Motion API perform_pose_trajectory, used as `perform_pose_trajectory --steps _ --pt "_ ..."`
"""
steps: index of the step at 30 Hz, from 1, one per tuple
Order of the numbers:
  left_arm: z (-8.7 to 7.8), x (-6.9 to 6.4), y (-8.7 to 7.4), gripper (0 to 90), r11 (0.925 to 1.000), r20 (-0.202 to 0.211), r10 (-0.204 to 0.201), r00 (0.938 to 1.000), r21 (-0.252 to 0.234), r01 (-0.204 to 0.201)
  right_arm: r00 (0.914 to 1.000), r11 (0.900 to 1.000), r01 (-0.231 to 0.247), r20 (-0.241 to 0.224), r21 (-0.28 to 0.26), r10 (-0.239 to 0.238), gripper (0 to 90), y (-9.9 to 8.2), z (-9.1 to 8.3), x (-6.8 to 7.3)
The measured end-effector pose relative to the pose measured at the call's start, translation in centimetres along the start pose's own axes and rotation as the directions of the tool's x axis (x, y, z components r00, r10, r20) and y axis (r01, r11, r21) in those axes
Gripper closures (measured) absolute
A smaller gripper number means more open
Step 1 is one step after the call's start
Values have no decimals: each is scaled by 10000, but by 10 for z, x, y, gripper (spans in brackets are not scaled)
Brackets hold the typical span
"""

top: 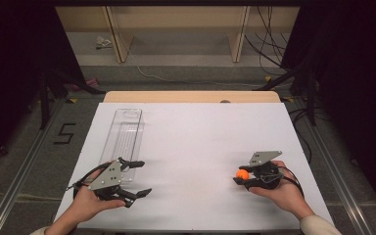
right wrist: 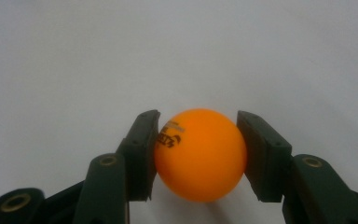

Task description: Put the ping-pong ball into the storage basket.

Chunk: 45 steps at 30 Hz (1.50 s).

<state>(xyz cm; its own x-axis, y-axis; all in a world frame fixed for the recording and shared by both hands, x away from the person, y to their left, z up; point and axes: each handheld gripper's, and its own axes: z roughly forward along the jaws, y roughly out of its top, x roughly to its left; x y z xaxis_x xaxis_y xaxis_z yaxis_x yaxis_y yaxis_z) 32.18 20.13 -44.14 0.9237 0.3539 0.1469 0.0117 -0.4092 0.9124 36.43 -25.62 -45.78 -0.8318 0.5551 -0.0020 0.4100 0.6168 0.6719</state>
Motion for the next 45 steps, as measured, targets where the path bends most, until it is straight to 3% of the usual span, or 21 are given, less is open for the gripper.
perform_pose_trajectory --steps 12,45 --pt "0 0 0 169 10000 -26 14 10000 -11 -14 9998 9988 -42 194 -486 51 513 7 -5 -3" --pt "0 0 0 169 10000 22 1 10000 12 -1 9995 9957 -11 305 -931 39 513 25 2 -7"
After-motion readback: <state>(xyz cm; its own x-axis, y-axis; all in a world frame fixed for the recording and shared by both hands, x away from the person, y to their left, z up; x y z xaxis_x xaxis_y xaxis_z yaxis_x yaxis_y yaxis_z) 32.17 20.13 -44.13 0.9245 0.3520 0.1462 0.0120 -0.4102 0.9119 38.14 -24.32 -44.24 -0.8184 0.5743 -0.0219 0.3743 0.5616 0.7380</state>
